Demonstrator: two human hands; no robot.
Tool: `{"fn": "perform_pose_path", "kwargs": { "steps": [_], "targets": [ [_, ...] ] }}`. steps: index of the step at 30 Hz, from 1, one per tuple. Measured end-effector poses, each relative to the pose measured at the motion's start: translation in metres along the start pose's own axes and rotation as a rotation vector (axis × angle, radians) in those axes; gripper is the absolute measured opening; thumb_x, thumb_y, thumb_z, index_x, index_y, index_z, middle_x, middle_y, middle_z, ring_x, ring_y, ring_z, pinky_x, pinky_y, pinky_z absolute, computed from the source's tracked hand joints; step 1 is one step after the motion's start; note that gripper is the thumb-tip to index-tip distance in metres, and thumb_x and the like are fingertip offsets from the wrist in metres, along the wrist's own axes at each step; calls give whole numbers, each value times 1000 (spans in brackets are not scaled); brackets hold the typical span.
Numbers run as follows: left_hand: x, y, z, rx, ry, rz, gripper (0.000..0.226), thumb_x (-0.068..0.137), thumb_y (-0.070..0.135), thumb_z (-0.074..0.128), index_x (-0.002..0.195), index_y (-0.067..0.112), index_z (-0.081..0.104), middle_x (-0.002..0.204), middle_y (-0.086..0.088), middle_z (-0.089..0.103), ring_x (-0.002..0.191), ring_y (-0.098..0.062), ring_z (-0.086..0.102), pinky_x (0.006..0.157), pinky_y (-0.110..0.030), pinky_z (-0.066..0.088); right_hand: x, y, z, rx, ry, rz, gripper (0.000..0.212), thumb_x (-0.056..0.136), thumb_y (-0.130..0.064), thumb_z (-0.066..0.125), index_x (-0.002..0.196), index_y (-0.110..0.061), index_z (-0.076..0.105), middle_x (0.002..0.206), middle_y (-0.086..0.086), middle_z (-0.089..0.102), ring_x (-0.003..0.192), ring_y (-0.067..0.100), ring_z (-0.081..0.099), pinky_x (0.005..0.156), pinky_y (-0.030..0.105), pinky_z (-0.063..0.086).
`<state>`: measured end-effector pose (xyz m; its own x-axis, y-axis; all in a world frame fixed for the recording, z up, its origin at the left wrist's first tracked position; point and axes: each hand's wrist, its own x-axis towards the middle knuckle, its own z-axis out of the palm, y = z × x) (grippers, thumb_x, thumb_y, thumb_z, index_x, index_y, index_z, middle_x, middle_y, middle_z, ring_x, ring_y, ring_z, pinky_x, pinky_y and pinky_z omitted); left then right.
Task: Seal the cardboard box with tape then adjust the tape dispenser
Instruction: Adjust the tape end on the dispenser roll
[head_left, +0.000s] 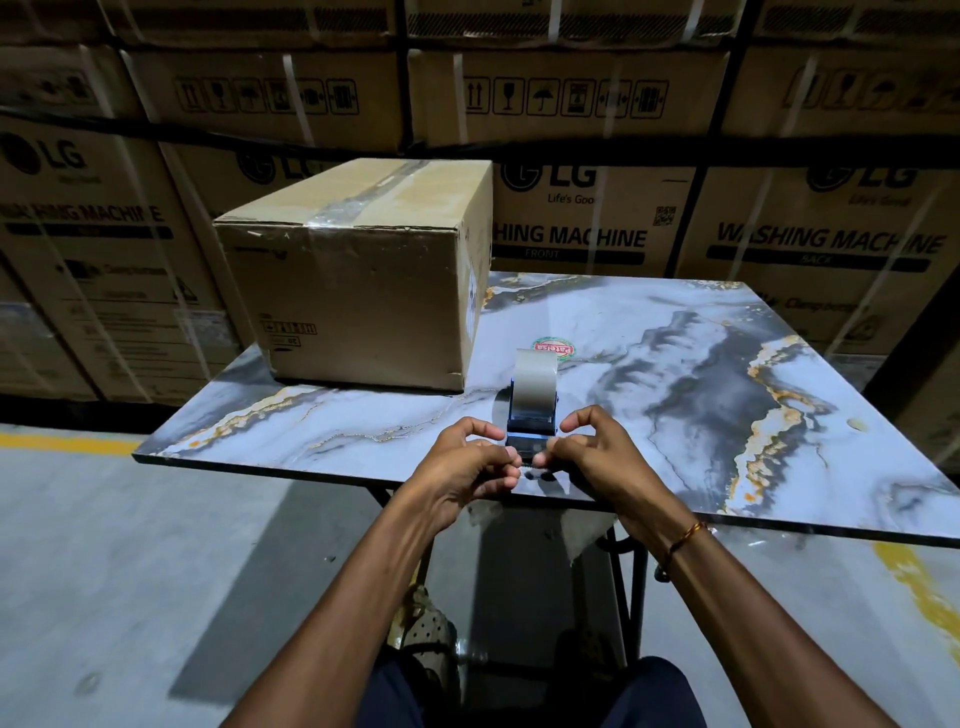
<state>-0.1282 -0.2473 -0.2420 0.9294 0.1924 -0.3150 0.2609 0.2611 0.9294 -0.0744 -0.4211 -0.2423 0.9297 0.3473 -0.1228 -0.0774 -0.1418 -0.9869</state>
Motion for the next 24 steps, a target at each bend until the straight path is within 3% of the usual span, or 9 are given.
{"fn": "perform_pose_path", "kwargs": {
  "steps": [3,7,13,15,19,24],
  "targets": [
    [0,1,1,16,-20,-2,26,87,-8,65,106,6,53,78,-16,68,59,-19,64,58,-28,58,-3,-1,4,0,9,-13,35,86,-18,77,103,-13,48,81,14,79,53,11,66,46,24,32],
    [0,0,2,30,-25,5,25,86,-9,65,103,5,54,75,-16,68,56,-19,64,56,-29,59,-5,-1,7,-11,46,-18,41,79,-13,83,101,-15,48,72,8,77,48,13,58,43,22,30],
    [0,0,5,23,5,4,25,85,-9,64,101,7,53,73,-16,68,55,-19,62,55,-28,58,-7,-6,9,-20,47,-3,38,83,-2,76,103,-14,46,76,12,71,37,0,53,41,21,31],
    [-1,0,6,11,9,6,25,85,-9,63,101,8,53,73,-16,67,54,-19,60,55,-27,57,-7,-6,7,-27,30,9,38,84,-3,74,106,-12,45,79,16,72,38,5,50,44,23,29],
    [-2,-1,4,37,-2,26,22,86,-8,61,98,8,55,71,-13,67,54,-18,60,56,-27,56,-9,-7,1,-31,-24,27,39,86,-2,69,115,-8,43,85,17,78,62,21,62,48,27,30],
    [-5,-3,-2,272,-34,145,18,86,-5,55,96,9,60,78,-12,63,60,-18,61,63,-33,58,-12,-14,-2,-57,-45,66,34,86,5,60,114,-7,45,89,23,77,38,4,55,39,17,32]
  ]
}}
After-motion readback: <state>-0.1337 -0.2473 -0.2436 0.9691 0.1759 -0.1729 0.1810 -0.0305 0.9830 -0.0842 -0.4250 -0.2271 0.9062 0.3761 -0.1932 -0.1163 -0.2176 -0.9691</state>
